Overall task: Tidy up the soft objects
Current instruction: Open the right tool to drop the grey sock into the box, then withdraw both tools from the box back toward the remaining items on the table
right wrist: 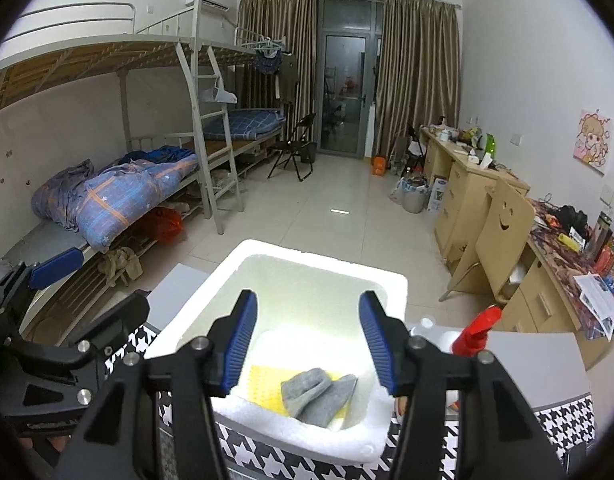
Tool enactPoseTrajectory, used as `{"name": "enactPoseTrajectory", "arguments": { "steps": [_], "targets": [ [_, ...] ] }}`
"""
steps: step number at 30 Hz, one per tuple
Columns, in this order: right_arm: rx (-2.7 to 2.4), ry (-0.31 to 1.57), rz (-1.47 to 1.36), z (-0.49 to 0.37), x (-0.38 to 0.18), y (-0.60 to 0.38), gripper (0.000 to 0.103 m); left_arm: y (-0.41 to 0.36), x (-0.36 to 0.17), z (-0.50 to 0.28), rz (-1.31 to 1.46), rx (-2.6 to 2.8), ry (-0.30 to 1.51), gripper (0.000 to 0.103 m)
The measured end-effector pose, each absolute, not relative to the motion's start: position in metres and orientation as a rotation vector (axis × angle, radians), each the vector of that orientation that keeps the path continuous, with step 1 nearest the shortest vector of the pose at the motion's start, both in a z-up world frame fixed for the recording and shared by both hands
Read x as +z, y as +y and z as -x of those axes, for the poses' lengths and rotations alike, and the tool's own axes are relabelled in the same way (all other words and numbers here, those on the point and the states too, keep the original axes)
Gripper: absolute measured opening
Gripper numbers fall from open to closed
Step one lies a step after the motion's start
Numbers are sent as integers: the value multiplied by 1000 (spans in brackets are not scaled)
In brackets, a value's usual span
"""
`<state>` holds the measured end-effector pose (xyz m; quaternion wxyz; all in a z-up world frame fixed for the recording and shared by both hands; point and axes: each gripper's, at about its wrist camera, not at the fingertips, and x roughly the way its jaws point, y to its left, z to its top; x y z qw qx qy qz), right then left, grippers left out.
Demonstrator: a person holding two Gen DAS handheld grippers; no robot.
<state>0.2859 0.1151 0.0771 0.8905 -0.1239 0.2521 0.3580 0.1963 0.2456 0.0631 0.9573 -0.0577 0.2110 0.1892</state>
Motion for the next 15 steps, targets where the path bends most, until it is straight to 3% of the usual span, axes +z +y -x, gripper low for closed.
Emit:
{"name": "enactPoseTrajectory", "arguments": {
  "steps": [8,15],
  "targets": [
    [724,494,232,-271,89,99,82,232,71,-184,101,380,414,102],
    [708,475,202,-259,95,81,86,219,77,-168,91,381,404,102]
  ]
}}
